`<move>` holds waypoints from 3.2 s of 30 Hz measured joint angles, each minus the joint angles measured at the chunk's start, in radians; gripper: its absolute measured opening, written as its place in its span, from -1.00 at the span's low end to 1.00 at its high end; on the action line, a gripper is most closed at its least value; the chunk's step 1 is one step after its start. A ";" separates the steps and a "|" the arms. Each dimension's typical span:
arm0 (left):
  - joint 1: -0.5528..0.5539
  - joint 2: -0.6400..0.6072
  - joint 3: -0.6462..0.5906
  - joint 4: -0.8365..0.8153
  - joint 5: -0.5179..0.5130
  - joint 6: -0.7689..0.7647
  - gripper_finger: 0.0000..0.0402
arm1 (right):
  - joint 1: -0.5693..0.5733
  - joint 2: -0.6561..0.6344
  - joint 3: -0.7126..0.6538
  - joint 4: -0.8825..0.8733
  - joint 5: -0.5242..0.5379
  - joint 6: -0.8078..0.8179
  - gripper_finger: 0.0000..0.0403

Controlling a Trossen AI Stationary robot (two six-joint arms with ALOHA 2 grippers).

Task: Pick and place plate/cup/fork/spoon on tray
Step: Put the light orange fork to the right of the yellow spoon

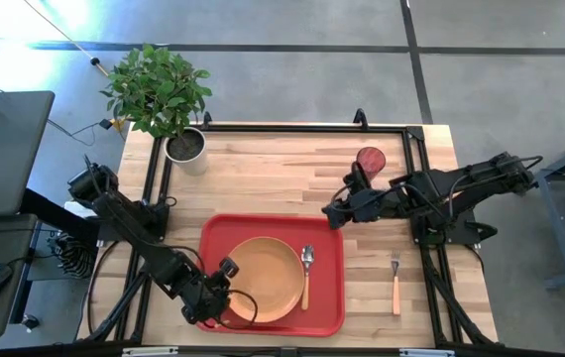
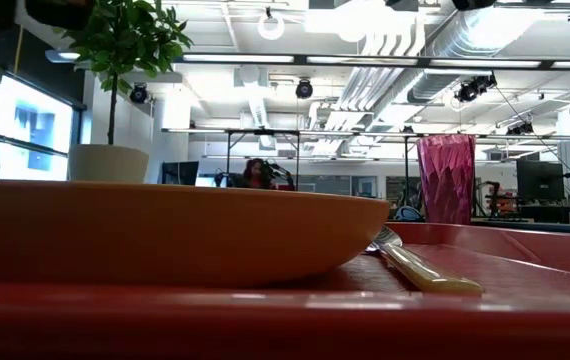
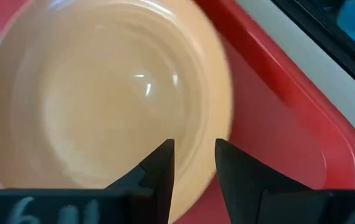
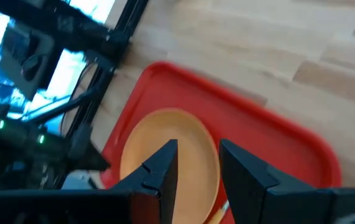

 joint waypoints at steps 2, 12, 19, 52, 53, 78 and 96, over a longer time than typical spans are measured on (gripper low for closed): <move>0.007 -0.001 0.019 -0.028 -0.008 -0.040 -0.48 | 0.032 0.000 0.000 -0.001 -0.002 0.009 -0.47; 0.048 -0.001 0.046 -0.158 -0.007 -0.368 -0.48 | 0.218 0.044 -0.014 -0.056 0.000 0.212 -0.47; 0.066 -0.007 0.046 -0.239 -0.005 -0.421 -0.48 | 0.322 0.131 -0.015 -0.127 -0.020 0.437 -0.47; 0.172 -0.299 0.046 -0.291 -0.013 -0.392 -0.48 | 0.572 0.370 -0.015 -0.452 -0.385 0.928 -0.46; 0.172 -0.302 0.046 -0.292 -0.013 -0.398 -0.48 | 0.574 0.370 -0.015 -0.459 -0.385 0.924 -0.46; 0.172 -0.304 0.046 -0.290 -0.013 -0.423 -0.48 | 0.631 0.366 -0.215 -0.293 -0.483 0.961 -0.46; 0.172 -0.304 0.046 -0.288 -0.013 -0.461 -0.48 | 0.630 0.349 -0.426 -0.064 -0.504 0.974 -0.46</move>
